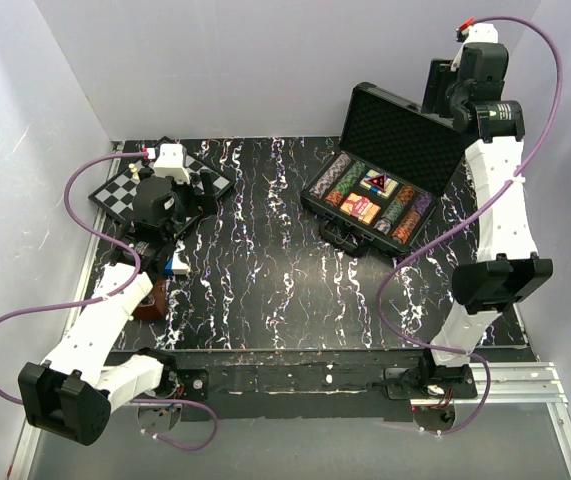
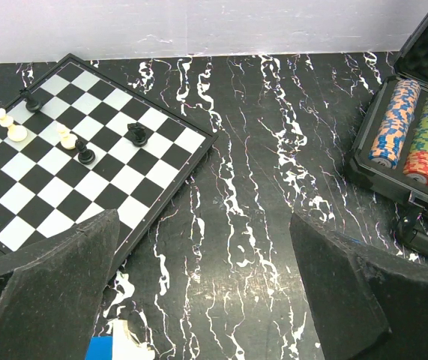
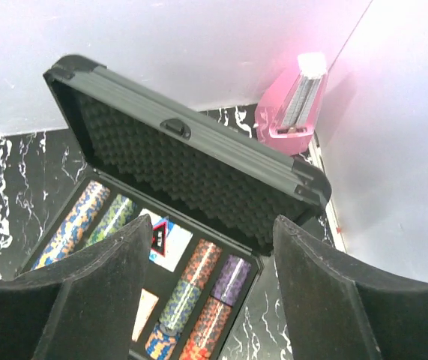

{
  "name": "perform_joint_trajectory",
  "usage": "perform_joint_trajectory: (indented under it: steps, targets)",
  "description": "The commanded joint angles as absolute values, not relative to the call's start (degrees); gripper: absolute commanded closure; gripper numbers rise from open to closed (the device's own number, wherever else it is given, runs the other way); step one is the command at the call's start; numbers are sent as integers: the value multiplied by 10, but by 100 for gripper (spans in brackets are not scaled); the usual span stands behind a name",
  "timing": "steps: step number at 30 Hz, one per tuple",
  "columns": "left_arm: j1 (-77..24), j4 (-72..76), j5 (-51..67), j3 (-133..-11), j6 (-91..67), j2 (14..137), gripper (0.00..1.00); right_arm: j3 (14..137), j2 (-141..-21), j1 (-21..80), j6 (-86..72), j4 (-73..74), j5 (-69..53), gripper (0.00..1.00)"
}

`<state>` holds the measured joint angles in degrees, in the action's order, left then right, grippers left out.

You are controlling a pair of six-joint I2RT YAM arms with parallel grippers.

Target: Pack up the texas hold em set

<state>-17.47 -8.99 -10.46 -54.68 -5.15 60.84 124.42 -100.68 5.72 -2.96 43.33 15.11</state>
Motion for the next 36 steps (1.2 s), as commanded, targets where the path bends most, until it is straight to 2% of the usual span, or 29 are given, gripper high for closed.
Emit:
perform_joint_trajectory:
  steps: [1, 8, 13, 25, 36]
  targets:
    - [-174, -90, -105, -548, -54, 597, 2, 1310, -1060, 33, -30, 420, 150, 29]
    - [-174, -89, -103, -547, -52, 599, 2, 1298, -1086, -17, -62, 317, 39, 36]
    - [-175, -88, -97, -547, -49, 596, 2, 1300, -1112, -29, -58, 299, 66, 36]
    - [-174, -88, -98, -546, -48, 592, 2, 1325, -1200, -57, -95, 331, 27, 39]
    - [-174, -88, -97, -546, -48, 597, 2, 1205, -1151, -56, -137, 327, -16, 44]
